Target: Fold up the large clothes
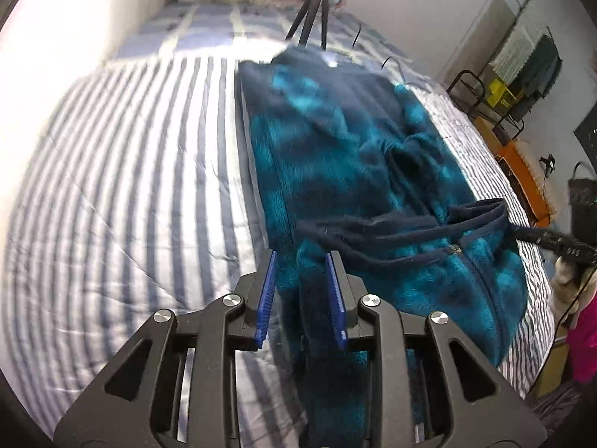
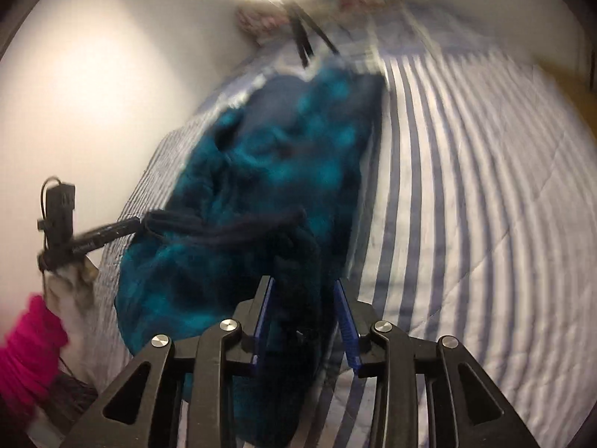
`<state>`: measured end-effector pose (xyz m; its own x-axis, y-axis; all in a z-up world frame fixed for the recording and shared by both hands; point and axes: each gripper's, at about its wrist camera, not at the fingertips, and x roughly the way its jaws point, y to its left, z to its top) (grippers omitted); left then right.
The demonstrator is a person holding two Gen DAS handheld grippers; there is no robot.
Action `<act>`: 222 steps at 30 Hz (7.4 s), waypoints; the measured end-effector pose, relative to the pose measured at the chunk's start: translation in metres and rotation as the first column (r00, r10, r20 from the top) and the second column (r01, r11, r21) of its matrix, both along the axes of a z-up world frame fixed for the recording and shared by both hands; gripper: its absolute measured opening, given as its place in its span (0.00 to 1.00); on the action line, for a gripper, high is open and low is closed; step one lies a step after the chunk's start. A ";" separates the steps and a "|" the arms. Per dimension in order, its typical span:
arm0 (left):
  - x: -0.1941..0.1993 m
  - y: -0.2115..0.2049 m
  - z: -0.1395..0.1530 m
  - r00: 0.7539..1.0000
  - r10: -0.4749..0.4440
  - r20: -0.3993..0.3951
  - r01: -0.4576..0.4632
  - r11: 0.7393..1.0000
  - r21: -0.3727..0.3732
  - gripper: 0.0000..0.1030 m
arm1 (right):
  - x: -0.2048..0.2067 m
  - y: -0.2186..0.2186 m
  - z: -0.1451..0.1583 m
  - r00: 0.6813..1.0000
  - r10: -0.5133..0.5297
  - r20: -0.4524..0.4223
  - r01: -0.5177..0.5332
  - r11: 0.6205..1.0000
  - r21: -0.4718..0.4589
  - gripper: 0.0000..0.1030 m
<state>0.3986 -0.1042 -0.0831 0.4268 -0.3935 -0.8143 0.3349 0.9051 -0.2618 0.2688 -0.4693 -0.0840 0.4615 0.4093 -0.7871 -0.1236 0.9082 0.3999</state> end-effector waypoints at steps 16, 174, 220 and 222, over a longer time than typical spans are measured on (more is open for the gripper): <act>-0.076 -0.024 0.012 0.980 -0.196 -0.013 0.196 0.980 -0.032 0.25 | 0.054 0.137 -0.024 0.877 0.469 -0.103 -0.480 0.860 -0.173 0.09; -0.124 0.050 0.065 0.996 -0.063 0.067 0.078 0.968 -0.241 0.67 | -0.138 -0.004 0.068 0.972 0.028 0.235 -0.015 0.998 -0.056 0.48; -0.140 0.033 0.084 0.999 0.013 0.039 -0.007 0.988 -0.157 0.14 | -0.171 0.064 0.078 0.996 -0.014 0.093 0.015 1.000 -0.018 0.34; -0.162 0.036 0.115 0.994 0.004 0.113 0.015 0.986 -0.166 0.14 | -0.196 0.067 0.111 0.987 -0.019 0.162 0.033 0.996 -0.082 0.35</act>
<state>0.2367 -0.0687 0.0322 0.5092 -0.5223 -0.6840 0.3757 0.8500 -0.3693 0.0723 -0.4020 0.0270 0.5947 0.3309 -0.7327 -0.1564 0.9416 0.2983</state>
